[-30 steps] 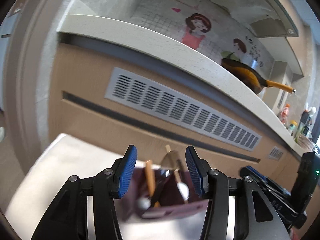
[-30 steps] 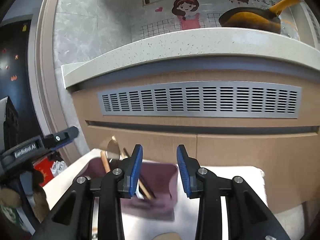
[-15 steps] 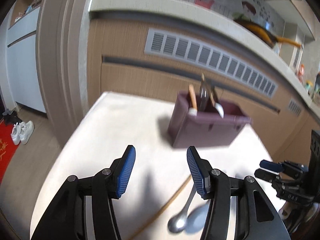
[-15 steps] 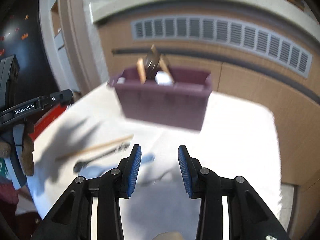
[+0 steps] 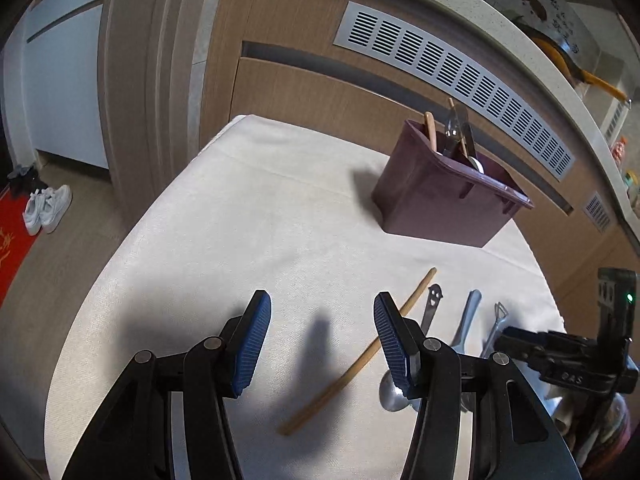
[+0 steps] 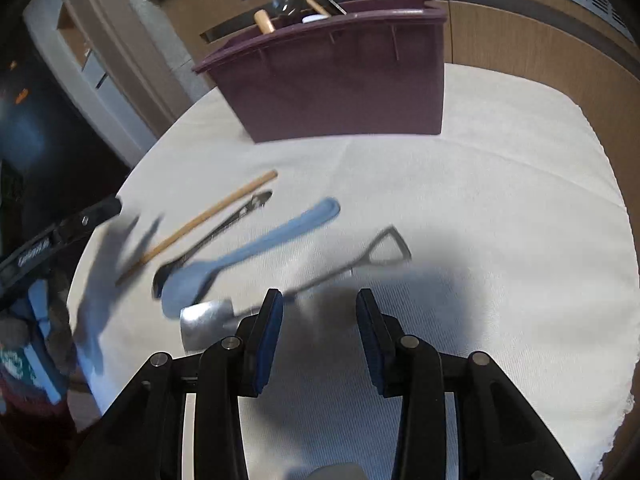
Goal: Organize utensils
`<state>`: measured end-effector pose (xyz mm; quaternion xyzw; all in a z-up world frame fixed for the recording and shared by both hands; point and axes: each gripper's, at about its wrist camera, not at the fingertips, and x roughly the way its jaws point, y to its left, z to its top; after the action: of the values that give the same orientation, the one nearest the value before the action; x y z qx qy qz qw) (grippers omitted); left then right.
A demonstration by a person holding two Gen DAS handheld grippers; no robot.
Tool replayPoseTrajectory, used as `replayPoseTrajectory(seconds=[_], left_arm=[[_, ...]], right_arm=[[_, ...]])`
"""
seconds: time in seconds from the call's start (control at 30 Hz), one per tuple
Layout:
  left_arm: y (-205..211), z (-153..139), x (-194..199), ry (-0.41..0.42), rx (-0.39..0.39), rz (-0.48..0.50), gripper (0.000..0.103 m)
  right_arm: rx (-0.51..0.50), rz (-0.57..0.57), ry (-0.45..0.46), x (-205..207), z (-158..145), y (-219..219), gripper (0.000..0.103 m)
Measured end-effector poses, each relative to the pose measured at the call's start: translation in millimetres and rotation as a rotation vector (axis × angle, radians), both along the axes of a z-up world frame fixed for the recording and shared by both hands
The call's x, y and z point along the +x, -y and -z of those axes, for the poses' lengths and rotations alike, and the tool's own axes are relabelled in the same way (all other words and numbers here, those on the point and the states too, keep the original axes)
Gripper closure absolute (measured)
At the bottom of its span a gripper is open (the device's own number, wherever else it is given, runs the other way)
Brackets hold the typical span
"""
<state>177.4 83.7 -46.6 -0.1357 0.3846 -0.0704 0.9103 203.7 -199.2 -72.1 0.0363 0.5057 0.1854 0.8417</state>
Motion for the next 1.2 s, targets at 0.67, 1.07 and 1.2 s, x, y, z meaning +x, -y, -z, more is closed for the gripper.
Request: replayPoseTrajectory(seconds=[0.67,1.07,1.2], left_arm=[[42.8,12.8,14.5,-0.055,0.022,0.192,0.048],[76.5,27.0,48.1,-0.145,0.260,0.339,0.053],[72.8,29.6,50.8,-0.156,0.302,0.324,0.059]], right_arm=[[-0.290,-0.053,0.127,-10.2,-3.4,10.7,0.059],[-0.219,0.101,0.116,-17.4,-2.5,59.5,0.050],[-0.108,0.089,0.078,-17.4,0.6,56.4,0.023]])
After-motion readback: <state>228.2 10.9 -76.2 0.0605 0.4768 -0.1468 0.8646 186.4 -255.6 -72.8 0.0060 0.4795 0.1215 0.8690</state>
